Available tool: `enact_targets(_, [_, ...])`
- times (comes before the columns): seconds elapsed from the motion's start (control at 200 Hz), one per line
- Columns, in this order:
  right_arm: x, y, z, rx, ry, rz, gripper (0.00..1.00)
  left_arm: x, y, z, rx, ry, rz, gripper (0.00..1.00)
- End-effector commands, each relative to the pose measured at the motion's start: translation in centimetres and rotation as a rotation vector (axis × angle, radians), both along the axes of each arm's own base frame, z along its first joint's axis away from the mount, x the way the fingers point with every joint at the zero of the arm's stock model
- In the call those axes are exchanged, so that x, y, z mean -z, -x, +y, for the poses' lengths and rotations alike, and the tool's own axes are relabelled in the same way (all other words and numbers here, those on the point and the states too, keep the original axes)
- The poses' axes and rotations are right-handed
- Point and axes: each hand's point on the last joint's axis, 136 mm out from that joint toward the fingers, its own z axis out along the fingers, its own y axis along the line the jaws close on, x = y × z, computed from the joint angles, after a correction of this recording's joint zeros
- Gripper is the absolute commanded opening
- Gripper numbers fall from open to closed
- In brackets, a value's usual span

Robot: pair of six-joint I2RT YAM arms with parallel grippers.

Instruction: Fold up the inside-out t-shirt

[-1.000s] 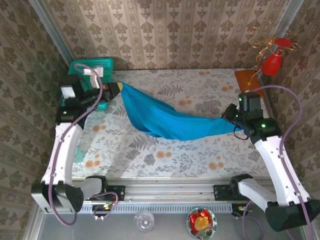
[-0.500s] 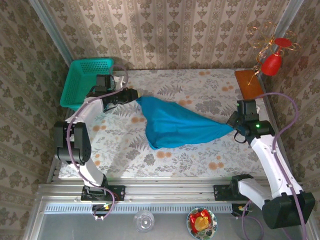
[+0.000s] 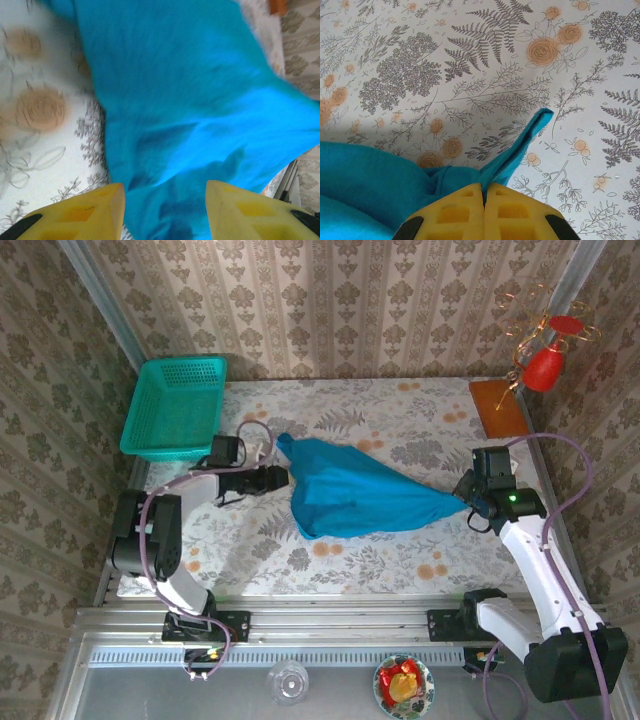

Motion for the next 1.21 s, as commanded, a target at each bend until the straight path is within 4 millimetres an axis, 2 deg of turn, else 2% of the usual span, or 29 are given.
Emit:
enact_targets(0.0, [0.1,0.2,-0.2,0.010,-0.002,-0.010,0.00,1.2,-0.4,-1.2,0.008,0.008,-0.017,0.47])
enact_targets(0.12, [0.0,0.2,-0.3,0.012,-0.001,-0.013,0.00,3.0,-0.4,-2.1,0.030,-0.020,0.016,0.48])
enact_targets(0.32, [-0.2,0.5,-0.4,0.016,0.002,-0.019,0.00,5.5,-0.5,-2.0,0.047,-0.131,0.051,0.48])
enact_targets(0.495, [0.0,0.7,-0.6,0.025,0.006,-0.018,0.00,5.1,-0.3,-3.2,0.077,-0.078,0.058,0.37])
enact_targets(0.8, [0.0,0.7,-0.6,0.027,0.000,-0.023,0.00,5.3,0.0,-3.4,0.086,-0.095,0.058,0.19])
enact_targets(0.94, [-0.1,0.6,-0.6,0.027,0.001,-0.028,0.00,5.1,0.1,-3.8,0.096,-0.089,0.056,0.13])
enact_targets(1.07, [-0.4,0.5,-0.6,0.028,-0.003,-0.035,0.00,4.3,-0.2,-3.5,0.085,-0.108,0.027,0.00])
enact_targets(1.165, [-1.1,0.2,-0.5,0.027,-0.005,-0.054,0.00,1.6,-0.7,-2.8,0.058,-0.102,-0.049,0.00])
enact_targets(1.2, [-1.5,0.1,-0.5,0.026,-0.006,-0.066,0.00,-0.2,-1.1,-2.5,0.042,-0.090,-0.100,0.00])
